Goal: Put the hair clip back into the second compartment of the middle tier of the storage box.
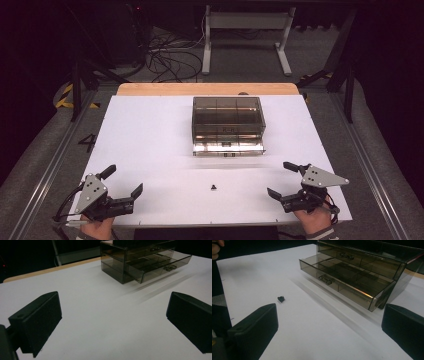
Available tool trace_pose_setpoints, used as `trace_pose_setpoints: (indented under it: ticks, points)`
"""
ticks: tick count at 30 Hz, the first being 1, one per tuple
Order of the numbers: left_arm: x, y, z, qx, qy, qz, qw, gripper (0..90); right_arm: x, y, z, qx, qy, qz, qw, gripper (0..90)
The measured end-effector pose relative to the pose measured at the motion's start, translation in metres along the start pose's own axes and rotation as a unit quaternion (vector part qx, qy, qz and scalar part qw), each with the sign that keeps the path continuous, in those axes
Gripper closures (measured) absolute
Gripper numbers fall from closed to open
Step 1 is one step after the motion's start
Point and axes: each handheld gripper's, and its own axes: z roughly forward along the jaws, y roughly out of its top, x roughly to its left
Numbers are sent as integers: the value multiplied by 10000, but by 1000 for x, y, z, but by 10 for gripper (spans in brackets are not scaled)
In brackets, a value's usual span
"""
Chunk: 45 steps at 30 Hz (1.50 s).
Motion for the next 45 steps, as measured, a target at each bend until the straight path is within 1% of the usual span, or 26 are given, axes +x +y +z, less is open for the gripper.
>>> trace_pose_setpoints:
  ticks: [3, 5, 6, 15, 17, 20, 22, 23, 28, 30, 33, 40, 45]
  points:
    - [-3, 1, -1, 9, 82, 147, 9999, 10, 1, 0, 0, -2, 29, 0, 10000, 16]
    - [-4, 1, 0, 9, 120, 179, 9998, 10, 1, 0, 0, 11, 25, -9, 10000, 16]
    - [-5, 1, 0, 49, 134, 225, 9996, 11, 2, 1, 1, 26, 20, -23, 10000, 17]
    - [-3, 1, 0, 33, 125, 206, 9997, 11, 2, 1, 2, 69, 30, -20, 10000, 22]
    - [-4, 1, -1, 33, 118, 241, 9996, 11, 2, 1, 2, 73, 32, -14, 10000, 23]
    - [-5, 1, -1, 35, 110, 233, 9997, 12, 2, 1, 3, 81, 48, -3, 10000, 25]
    - [-5, 1, 0, 34, 60, 252, 9997, 12, 2, 2, 3, 92, 64, 25, 9999, 26]
    - [-5, 1, 0, 46, 67, 264, 9996, 12, 2, 2, 4, 95, 67, 21, 9999, 27]
    - [-5, 1, 1, 42, 65, 229, 9997, 12, 3, 4, 6, 128, 105, 8, 9999, 32]
    - [-5, 1, 1, 49, 66, 233, 9997, 12, 3, 6, 7, 149, 142, 36, 9998, 32]
    - [-5, 1, 1, 57, 66, 245, 9997, 12, 4, 11, 9, 81, 248, 81, 9996, 33]
    - [-5, 1, 1, 61, 61, 276, 9996, 12, 6, 22, 21, 95, 427, 51, 9990, 35]
    - [-5, 1, 1, 81, 51, 266, 9996, 12, 11, 33, 34, 132, 573, -58, 9983, 36]
